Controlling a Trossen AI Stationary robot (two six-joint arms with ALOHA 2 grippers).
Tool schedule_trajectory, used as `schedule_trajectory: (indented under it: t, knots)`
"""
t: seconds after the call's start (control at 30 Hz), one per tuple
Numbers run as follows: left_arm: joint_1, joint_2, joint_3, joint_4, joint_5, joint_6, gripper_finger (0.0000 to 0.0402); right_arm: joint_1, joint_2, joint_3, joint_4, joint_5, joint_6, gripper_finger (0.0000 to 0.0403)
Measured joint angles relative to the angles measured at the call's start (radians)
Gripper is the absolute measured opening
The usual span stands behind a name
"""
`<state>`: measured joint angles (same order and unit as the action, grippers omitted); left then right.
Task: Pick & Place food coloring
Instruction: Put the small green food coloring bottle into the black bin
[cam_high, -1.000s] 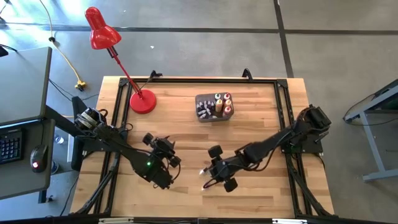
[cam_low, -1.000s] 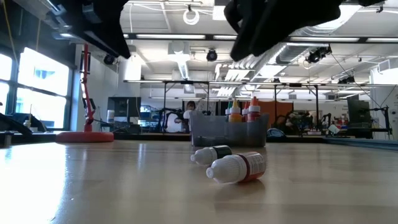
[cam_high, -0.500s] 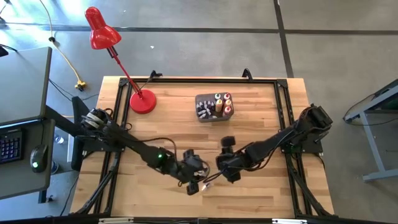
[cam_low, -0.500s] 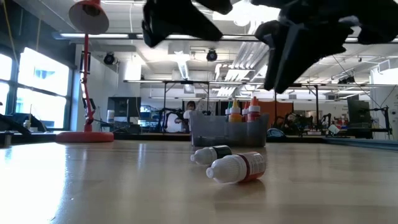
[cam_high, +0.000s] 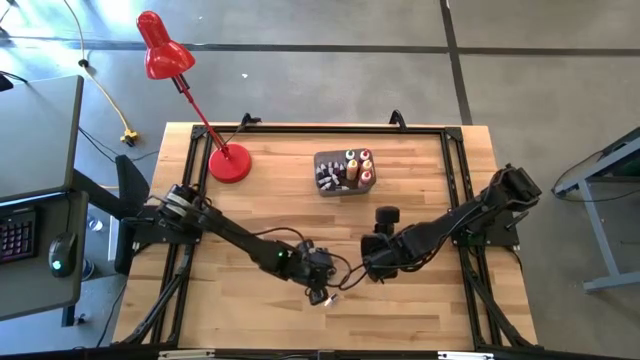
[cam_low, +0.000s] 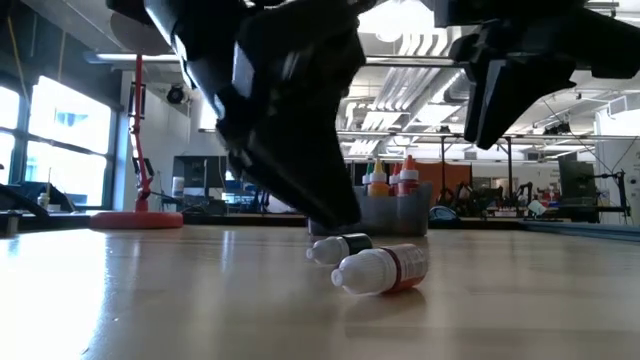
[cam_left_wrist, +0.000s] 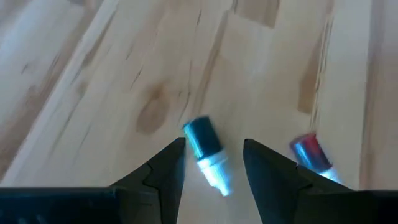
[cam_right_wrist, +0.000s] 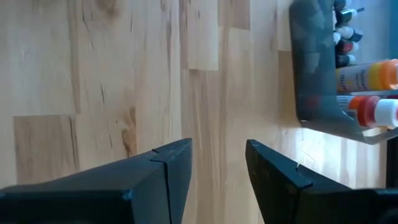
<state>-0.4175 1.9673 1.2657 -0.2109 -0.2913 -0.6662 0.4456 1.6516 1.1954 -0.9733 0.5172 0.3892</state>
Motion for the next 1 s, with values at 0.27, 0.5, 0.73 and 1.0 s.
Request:
schedule_trajectory:
  t: [0.27, 0.5, 0.73, 1.0]
  knots:
    - [-0.001, 0.014, 0.001, -0.013, -0.010, 0.008, 0.0158, 0.002, 0.000, 0.000, -0.015, -0.011, 0.025, 0.0145]
    - [-0.001, 0.057, 0.003, 0.003, 0.001, 0.008, 0.0158, -0.001, -0.045, 0.000, -0.123, 0.011, 0.085, 0.0145]
    - [-0.002, 0.063, 0.004, 0.004, -0.034, 0.027, 0.0158, 0.001, -0.180, 0.000, -0.175, 0.042, 0.195, 0.0145]
    - [0.005, 0.063, 0.002, 0.007, -0.034, 0.060, 0.0135, 0.007, -0.253, 0.000, -0.047, -0.015, 0.143, 0.0145]
